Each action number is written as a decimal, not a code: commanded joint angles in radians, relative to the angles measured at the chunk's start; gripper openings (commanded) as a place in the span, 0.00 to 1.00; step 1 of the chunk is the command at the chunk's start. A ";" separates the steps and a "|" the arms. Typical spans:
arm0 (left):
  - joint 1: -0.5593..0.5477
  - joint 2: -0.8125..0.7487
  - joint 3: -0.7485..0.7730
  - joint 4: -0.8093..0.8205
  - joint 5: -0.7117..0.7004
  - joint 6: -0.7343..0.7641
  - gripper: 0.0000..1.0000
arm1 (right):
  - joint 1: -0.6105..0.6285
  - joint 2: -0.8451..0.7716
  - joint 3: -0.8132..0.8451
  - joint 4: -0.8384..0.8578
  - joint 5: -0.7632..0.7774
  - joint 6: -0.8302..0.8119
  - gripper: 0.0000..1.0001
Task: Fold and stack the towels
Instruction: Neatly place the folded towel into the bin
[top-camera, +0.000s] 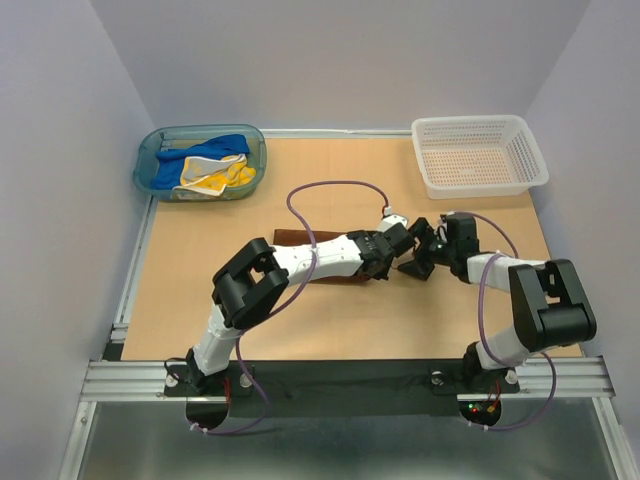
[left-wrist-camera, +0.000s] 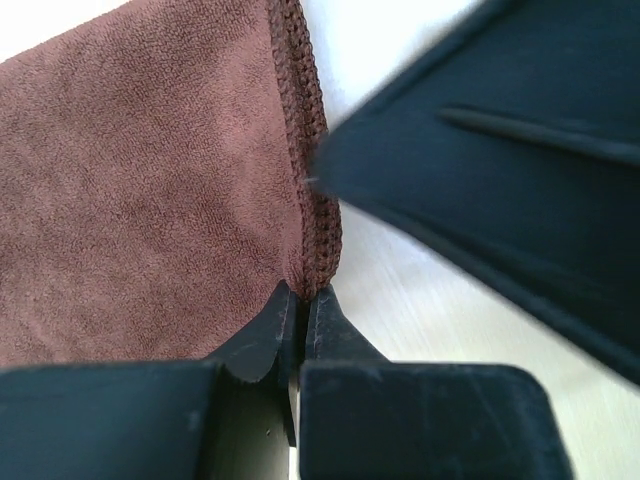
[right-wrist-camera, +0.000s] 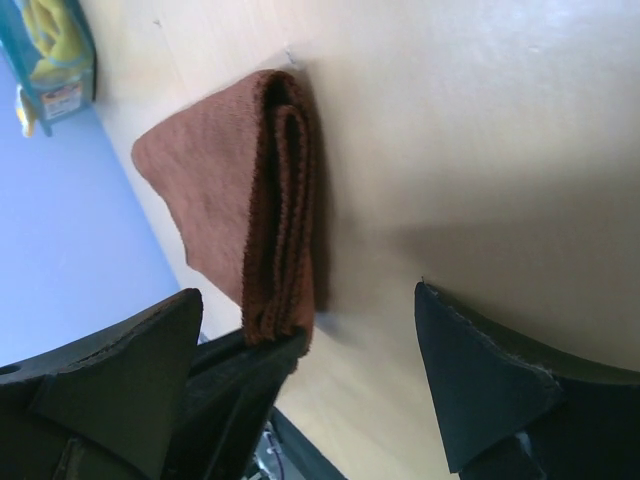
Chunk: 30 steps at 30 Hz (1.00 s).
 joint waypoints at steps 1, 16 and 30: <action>0.002 -0.060 0.006 0.013 0.008 -0.011 0.00 | 0.040 0.066 -0.019 0.126 -0.007 0.084 0.92; 0.010 -0.047 0.065 -0.002 0.025 -0.026 0.00 | 0.201 0.250 0.031 0.216 0.075 0.168 0.85; 0.017 -0.037 0.082 -0.001 0.020 -0.054 0.02 | 0.204 0.237 0.018 0.183 0.116 0.134 0.61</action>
